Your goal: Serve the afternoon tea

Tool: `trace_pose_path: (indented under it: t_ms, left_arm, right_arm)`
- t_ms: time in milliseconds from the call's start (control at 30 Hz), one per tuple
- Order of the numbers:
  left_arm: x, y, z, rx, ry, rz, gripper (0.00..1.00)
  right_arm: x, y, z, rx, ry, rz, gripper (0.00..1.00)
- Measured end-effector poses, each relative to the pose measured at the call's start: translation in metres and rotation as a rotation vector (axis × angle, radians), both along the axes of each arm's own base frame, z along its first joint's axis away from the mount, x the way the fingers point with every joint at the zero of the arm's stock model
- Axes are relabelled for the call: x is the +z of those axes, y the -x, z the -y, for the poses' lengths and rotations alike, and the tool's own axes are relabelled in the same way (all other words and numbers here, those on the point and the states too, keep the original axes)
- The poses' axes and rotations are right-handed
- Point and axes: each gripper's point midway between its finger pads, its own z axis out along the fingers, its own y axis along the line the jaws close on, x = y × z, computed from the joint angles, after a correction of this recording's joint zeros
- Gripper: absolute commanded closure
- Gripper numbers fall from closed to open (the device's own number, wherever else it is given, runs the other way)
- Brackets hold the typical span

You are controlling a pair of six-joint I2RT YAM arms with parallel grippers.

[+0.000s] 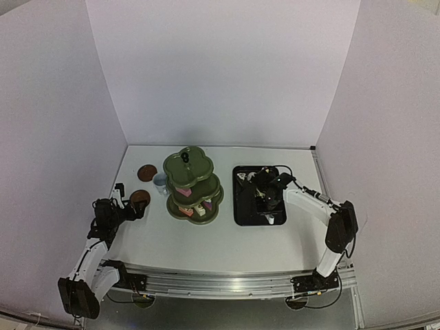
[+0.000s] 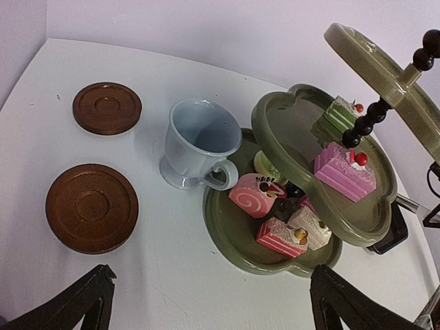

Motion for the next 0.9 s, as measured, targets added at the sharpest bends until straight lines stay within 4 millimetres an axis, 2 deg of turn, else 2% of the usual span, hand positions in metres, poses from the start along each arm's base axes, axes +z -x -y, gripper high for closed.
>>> trace_pose_path:
  t_ms: [267, 900]
  left_arm:
    - [-0.001, -0.001, 0.0, -0.001, 0.001, -0.003, 0.0]
    - [-0.001, -0.002, 0.001, -0.008, 0.004, 0.0, 0.0]
  right_arm:
    - [0.004, 0.035, 0.026, -0.069, 0.033, -0.068, 0.72]
    - [-0.009, 0.009, 0.015, -0.047, 0.075, -0.036, 0.68]
